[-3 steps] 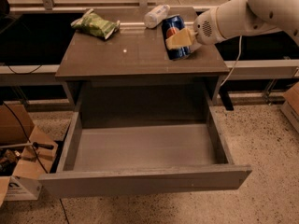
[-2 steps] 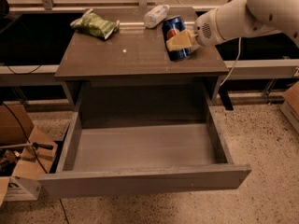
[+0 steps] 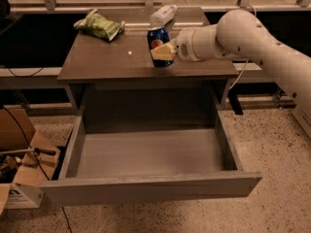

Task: Pick pepsi can from top drawer and place on counter

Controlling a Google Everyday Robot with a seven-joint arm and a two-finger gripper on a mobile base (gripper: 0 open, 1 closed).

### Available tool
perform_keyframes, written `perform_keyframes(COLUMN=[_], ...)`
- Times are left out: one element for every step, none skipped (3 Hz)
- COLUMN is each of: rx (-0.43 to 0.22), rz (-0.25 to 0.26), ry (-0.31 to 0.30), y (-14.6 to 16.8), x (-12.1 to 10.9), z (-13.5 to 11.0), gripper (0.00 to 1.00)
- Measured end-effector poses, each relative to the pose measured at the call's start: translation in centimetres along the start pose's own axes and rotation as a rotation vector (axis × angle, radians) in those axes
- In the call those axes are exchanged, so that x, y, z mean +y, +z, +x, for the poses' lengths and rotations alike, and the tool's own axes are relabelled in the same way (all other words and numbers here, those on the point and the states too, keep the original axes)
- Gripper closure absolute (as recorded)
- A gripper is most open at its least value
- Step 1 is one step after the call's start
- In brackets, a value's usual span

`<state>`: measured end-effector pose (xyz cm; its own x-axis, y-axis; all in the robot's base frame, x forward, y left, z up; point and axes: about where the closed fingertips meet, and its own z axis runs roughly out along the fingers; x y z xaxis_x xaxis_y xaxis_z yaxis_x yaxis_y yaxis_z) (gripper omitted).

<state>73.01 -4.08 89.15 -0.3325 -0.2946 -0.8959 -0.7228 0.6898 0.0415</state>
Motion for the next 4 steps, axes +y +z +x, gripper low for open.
perform_keyframes(rx=[-0.083, -0.173, -0.269, -0.277], rz=[-0.009, -0.036, -0.062, -0.069], ry=[-0.005, 0.014, 0.032, 0.031], y=[3.3, 5.7, 7.2, 7.6], x=[-0.7, -1.7, -2.7, -2.5], z=[-0.8, -1.8, -2.9, -3.1], gripper=[1.0, 0.83, 0.6, 0.29])
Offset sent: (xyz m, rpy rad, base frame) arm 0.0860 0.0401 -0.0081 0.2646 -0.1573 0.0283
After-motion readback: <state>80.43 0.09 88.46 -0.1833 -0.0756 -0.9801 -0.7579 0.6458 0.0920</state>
